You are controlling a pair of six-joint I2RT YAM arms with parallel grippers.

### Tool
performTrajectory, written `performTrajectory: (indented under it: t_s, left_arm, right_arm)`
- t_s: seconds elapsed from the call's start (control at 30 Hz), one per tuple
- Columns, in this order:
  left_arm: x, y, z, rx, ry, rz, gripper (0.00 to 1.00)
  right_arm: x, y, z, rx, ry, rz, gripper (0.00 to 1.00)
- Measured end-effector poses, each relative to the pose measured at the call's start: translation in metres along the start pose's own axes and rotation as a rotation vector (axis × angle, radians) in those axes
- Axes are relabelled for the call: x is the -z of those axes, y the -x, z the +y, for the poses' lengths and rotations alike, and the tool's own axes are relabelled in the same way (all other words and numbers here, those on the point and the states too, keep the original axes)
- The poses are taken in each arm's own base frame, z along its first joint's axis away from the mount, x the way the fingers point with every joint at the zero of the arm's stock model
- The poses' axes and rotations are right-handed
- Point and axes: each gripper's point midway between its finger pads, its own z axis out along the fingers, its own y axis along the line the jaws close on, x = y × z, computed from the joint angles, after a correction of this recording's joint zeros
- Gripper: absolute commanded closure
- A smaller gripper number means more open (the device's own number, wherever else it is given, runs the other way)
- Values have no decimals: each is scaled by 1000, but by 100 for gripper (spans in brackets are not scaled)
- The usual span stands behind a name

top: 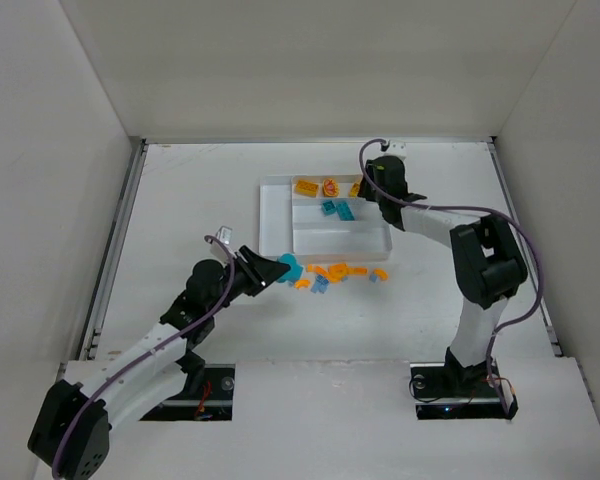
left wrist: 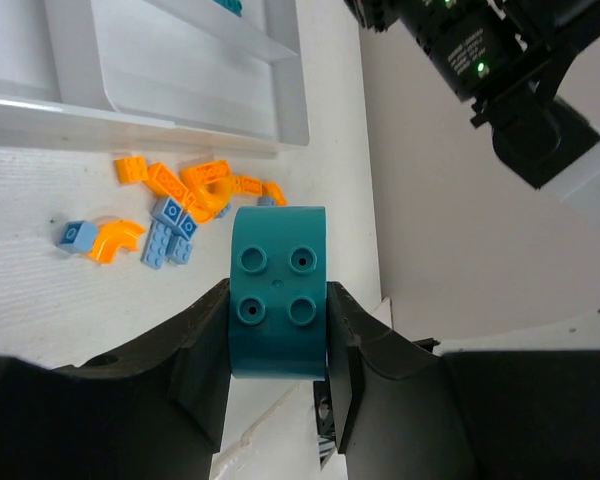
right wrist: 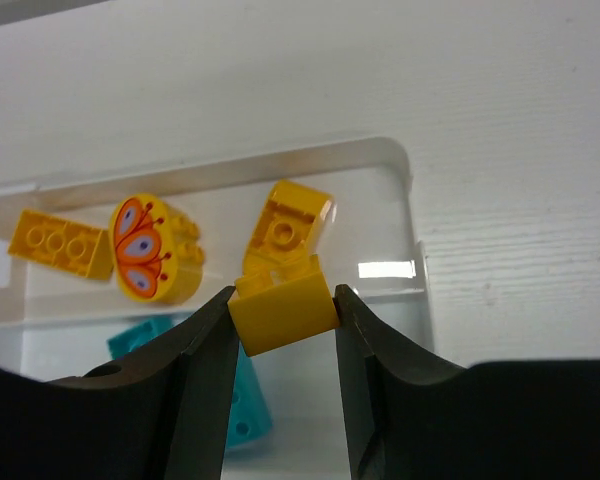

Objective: Sort the legos into containers by color

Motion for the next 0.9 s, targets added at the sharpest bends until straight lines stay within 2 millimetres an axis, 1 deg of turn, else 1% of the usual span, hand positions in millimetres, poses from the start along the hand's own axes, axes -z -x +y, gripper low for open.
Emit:
performTrajectory:
  t_s: [0.13,0.27,0.37,0.43,0.53,0.6,0.67,0.7,0.77,0.83,0.9]
  left_arm:
    - [-2,-8,8,0,14,18,82]
    - [-4,-12,11,-1,18,27,81]
    - [-5,-12,13,0,20,28,81]
    - [-6,-12,12,-1,17,26,81]
    - [-7,-10,12,0,13,21,80]
    - [-8,-10,12,7,17,19,80]
    - [-10,-9,14,21,23,17,80]
    - [-11,-9,15,30,27,15,80]
    - [-14,-7,16,49,29,10,80]
    - [-16,-5,16,69,29,3,80]
    - [-19,0,15,91,20,-15,80]
  right_arm:
    - [-23,4,-15,-6,-61,8,74]
    - [-38,5,-21,-4,-92,17,60]
    - [-41,1,-22,1,-103,27,50]
    - [-40,0,-24,2,-109,34,41]
    - [-37,1,-24,0,-109,30,33]
    - [-26,2,-26,-1,-107,30,31]
    - [-10,5,-27,-9,-99,22,31]
    - [-2,8,-27,-16,-91,13,32]
    - [17,14,-22,-37,-67,-10,37]
    - [44,17,-9,-67,-18,-32,42]
    - [77,12,14,-105,67,-50,36]
